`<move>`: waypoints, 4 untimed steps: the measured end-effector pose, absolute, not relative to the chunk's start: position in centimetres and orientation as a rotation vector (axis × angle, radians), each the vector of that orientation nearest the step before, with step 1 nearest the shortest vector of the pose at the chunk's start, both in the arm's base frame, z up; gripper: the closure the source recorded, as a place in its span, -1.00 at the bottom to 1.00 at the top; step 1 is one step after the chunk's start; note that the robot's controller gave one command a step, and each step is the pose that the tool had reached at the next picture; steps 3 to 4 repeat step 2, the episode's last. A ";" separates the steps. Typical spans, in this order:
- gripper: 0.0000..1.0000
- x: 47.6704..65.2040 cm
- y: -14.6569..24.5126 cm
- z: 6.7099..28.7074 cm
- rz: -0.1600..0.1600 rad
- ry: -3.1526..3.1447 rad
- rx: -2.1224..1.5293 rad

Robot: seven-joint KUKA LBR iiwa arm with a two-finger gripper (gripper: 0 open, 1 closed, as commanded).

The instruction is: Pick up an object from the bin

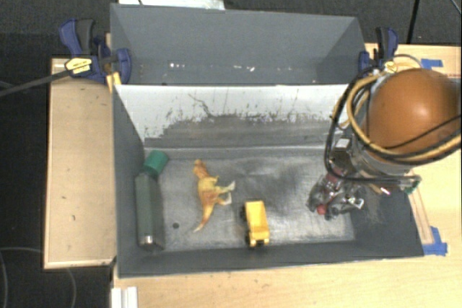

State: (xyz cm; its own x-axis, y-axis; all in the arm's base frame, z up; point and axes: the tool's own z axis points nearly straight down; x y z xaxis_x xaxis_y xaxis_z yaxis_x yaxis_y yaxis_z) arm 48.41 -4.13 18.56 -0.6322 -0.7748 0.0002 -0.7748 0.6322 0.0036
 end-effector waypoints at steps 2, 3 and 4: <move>1.00 48.5 -5.9 17.6 -0.011 -2.838 1.331; 1.00 48.5 -5.9 17.6 -0.011 -2.838 1.331; 1.00 48.5 -5.9 17.6 -0.011 -2.838 1.331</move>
Offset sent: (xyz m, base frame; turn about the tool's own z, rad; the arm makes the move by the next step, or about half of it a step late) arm -0.0035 -0.0267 0.1203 -0.0284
